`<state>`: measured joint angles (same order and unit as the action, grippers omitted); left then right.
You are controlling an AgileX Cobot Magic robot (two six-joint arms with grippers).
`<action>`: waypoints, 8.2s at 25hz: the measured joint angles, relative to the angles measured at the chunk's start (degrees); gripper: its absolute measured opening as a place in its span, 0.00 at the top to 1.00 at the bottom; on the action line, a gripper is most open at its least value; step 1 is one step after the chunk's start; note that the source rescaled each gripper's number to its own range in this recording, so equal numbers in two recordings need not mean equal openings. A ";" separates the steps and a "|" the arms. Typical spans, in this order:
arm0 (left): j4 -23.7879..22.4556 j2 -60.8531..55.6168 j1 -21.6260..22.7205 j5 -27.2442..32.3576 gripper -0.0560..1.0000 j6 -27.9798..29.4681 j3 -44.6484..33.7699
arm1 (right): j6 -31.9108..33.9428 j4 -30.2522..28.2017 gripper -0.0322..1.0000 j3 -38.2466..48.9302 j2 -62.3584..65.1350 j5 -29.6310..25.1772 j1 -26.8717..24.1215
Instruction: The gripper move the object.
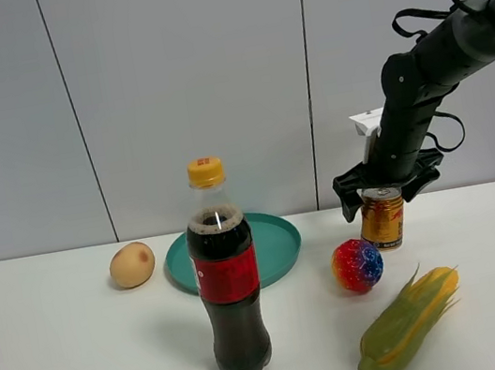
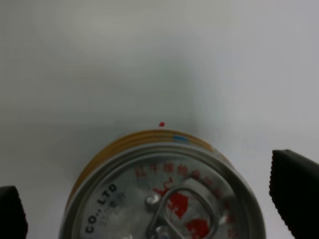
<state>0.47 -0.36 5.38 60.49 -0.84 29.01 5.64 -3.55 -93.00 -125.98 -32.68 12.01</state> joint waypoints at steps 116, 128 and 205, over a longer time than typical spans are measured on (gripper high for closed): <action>0.00 0.00 0.00 0.00 0.00 0.00 0.00 | -40.93 8.58 0.97 -21.29 -13.86 -5.29 45.23; 0.00 0.00 0.00 0.00 0.00 0.00 0.00 | -40.99 8.50 0.91 -21.29 -13.86 -6.40 45.23; 0.00 0.00 0.00 0.00 0.00 0.00 0.00 | -3.89 -1.49 0.40 62.04 119.43 -30.67 -14.08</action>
<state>0.47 -0.36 5.38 60.49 -0.84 29.01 1.75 -5.04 -30.96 -6.55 -63.35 -2.07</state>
